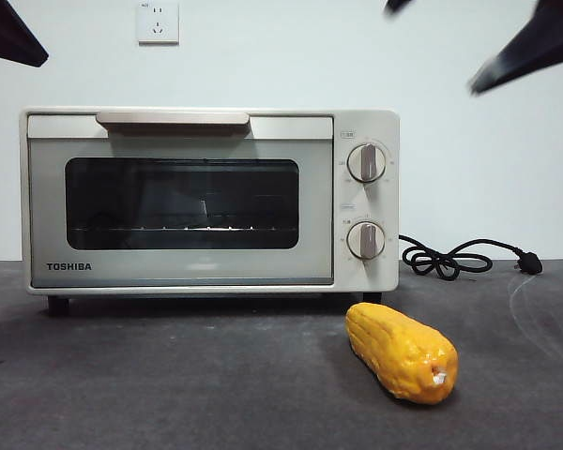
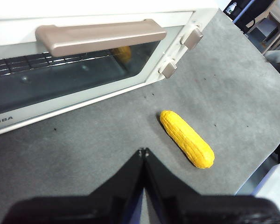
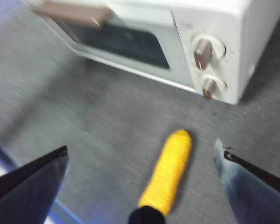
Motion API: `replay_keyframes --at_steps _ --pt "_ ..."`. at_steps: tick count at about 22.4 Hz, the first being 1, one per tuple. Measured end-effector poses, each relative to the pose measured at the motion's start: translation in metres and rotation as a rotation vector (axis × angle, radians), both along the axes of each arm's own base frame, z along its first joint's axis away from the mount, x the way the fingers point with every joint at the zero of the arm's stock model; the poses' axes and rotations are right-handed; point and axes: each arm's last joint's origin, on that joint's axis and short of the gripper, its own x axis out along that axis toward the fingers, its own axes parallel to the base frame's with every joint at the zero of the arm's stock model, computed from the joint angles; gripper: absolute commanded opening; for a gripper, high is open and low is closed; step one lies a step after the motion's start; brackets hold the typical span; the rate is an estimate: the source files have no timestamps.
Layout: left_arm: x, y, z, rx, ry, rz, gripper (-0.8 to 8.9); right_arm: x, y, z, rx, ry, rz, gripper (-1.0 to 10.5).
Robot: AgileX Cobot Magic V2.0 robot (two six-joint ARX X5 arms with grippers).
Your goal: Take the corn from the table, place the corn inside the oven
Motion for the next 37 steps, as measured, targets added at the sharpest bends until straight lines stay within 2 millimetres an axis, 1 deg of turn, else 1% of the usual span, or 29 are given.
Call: replay_keyframes --at_steps 2,3,6,8,13,17,18,21,22,25,26,29,32,34,36,37 --pt "-0.001 0.0 -0.001 0.002 0.009 -0.001 -0.05 0.012 0.02 -0.013 -0.12 0.056 -0.009 5.7" --pt "-0.001 0.0 -0.001 0.002 0.009 -0.001 -0.05 0.018 0.028 -0.023 -0.157 0.092 -0.002 5.7" --pt "-0.001 0.0 -0.001 0.002 0.009 -0.002 -0.05 0.03 0.045 -0.054 -0.245 0.217 0.027 5.7" --pt "-0.001 0.0 -0.001 0.002 0.008 -0.002 -0.05 0.035 0.052 -0.069 -0.285 0.276 0.037 5.7" --pt "0.0 0.0 -0.001 0.003 0.009 -0.002 -0.05 0.045 0.064 -0.099 -0.342 0.375 0.038 5.6" --pt "0.0 0.0 -0.001 0.003 0.009 -0.002 -0.05 0.052 0.071 -0.117 -0.37 0.412 0.042 5.6" --pt "0.0 0.0 -0.001 0.003 0.009 -0.002 -0.05 0.053 0.072 -0.121 -0.372 0.422 0.046 5.5" --pt "0.0 0.0 -0.001 0.003 0.009 -0.002 -0.05 0.056 0.074 -0.131 -0.39 0.455 0.046 4.2" --pt "0.0 0.0 -0.001 0.003 0.009 -0.002 -0.05 0.056 0.074 -0.132 -0.392 0.457 0.046 3.6" --pt "0.0 0.0 -0.001 0.003 0.009 -0.002 -0.05 0.055 0.075 -0.132 -0.378 0.468 0.059 0.1" --pt "0.0 0.0 -0.001 0.003 0.009 -0.002 -0.05 0.055 0.075 -0.132 -0.376 0.471 0.062 -0.1" --pt "0.0 0.0 -0.001 0.003 0.009 -0.002 -0.05 0.052 0.079 -0.131 -0.384 0.473 0.08 -0.1" --pt "0.0 0.0 0.0 0.0 -0.003 -0.002 -0.05 0.048 0.086 -0.122 -0.398 0.47 0.115 -0.1" --pt "0.003 -0.001 0.004 -0.011 -0.047 0.0 -0.05 0.044 0.096 -0.104 -0.378 0.427 0.146 -0.1" --pt "0.006 -0.001 0.009 -0.036 -0.097 0.008 -0.05 0.038 0.105 -0.076 -0.336 0.356 0.181 -0.1" --pt "0.009 -0.002 0.013 -0.055 -0.134 0.015 -0.05 0.033 0.108 -0.058 -0.308 0.314 0.199 -0.1"
